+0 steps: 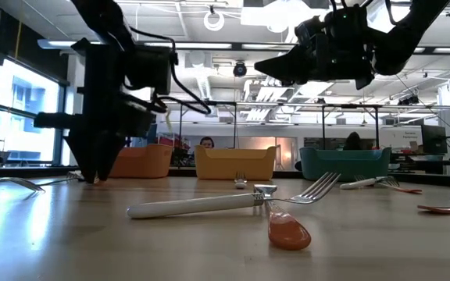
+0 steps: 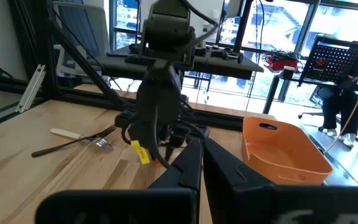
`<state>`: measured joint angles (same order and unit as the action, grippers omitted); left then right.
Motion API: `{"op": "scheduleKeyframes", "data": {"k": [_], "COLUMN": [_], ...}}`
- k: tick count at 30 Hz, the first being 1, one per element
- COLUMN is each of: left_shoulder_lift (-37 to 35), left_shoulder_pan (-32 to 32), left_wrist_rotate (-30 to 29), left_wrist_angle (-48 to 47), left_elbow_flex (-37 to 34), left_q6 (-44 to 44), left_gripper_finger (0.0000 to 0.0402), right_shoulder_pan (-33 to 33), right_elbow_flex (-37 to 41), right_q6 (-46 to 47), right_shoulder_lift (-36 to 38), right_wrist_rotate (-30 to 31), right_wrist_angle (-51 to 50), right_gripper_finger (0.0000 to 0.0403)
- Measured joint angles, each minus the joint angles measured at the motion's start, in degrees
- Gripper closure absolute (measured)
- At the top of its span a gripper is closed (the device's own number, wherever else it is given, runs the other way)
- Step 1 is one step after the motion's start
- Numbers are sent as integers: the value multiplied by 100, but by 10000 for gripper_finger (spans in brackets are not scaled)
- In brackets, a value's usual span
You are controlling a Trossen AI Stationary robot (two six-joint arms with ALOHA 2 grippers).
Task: Sort silverware by color (type)
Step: Put the orange fork into the yellow bin
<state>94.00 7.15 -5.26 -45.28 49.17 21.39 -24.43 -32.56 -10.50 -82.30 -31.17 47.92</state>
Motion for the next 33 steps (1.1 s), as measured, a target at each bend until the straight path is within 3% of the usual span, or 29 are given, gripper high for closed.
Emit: {"op": "scheduleKeyframes", "data": {"k": [13, 21, 24, 33], "left_shoulder_lift": [157, 161, 177, 153], "left_shoulder_pan": [191, 189, 185, 22], "left_wrist_rotate": [-126, -151, -408, -578], "left_wrist_angle": [-64, -106, -144, -497], "left_elbow_flex": [22, 13, 5, 350], "left_q6": [541, 992, 1093, 954], "left_gripper_finger": [283, 358, 389, 399], "right_shoulder_pan": [0, 0, 0, -2], "right_elbow_flex": [0, 0, 0, -2], "right_q6": [-2, -1, -1, 11], "right_shoulder_lift": [0, 0, 0, 0], "right_wrist_rotate": [1, 1, 1, 0], "right_wrist_angle": [-9, -9, -9, -9], "right_gripper_finger": [403, 403, 403, 403]}}
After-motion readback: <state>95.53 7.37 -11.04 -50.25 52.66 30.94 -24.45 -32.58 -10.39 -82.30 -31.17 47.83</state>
